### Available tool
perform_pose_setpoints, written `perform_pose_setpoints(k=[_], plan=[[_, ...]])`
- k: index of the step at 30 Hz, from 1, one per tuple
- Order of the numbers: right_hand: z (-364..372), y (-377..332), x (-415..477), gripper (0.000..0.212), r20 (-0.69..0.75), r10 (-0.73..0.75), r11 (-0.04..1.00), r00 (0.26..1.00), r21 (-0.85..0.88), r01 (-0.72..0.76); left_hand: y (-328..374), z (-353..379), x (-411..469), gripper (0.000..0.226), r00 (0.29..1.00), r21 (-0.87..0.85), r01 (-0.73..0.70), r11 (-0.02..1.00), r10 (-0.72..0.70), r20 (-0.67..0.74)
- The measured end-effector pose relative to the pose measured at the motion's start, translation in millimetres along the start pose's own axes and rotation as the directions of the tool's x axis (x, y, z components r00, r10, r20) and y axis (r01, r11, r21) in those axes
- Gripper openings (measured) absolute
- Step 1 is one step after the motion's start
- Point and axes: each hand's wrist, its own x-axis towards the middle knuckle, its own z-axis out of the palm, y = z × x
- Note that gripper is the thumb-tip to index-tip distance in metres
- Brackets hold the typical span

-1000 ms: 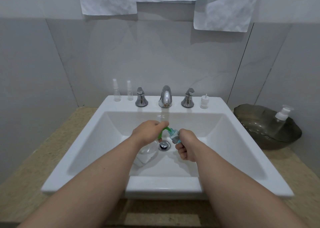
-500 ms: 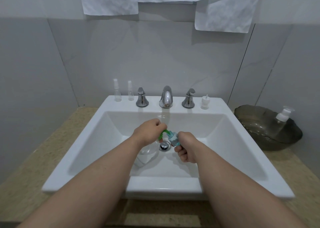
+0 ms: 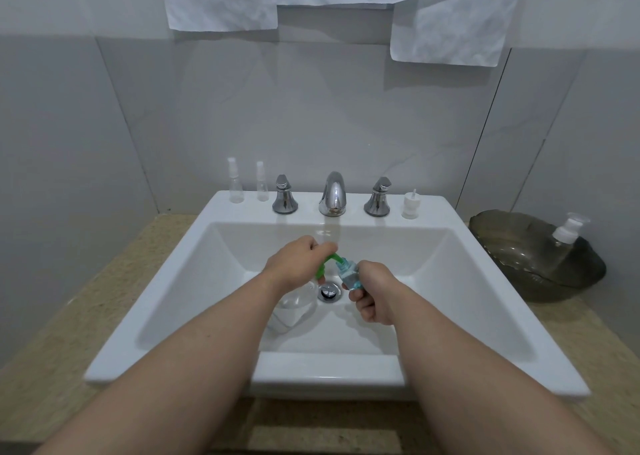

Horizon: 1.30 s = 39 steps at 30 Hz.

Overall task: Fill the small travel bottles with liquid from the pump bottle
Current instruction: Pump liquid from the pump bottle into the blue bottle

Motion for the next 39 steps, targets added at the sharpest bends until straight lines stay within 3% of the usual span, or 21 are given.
perform_pose_setpoints(k=[4,16,21,30,39], plan=[[0.0,1.3,1.3,0.031,-0.001,0.01,1.0,1.0,-0.015,-0.01,-0.3,1.0,3.4,0.045,1.0,-0.02,-0.015,1.0,0.015,-0.005],[-0.6,2.4,0.4,0.032,-0.005,0.026,0.998,1.0,-0.059,-0.026,-2.7,1.3,6.1,0.028,0.999,-0.094,-0.03,0.995,0.033,0.032],[0.1,1.9,2.8,0.031,-0.004,0.03,0.997,1.0,-0.068,-0.03,-4.0,-0.1,5.8,0.033,0.999,-0.082,-0.03,0.996,0.032,0.025],[-1.3,0.8,3.5,0.028,0.002,0.01,1.0,1.0,-0.024,-0.01,-3.3,-1.0,-2.1,0.07,1.0,0.004,-0.005,1.0,0.005,-0.023],[-1.1,0.1,1.9,0.028,0.008,0.006,1.0,1.0,-0.028,-0.006,-1.7,0.0,0.8,0.051,1.0,-0.044,-0.02,0.999,0.021,0.009]])
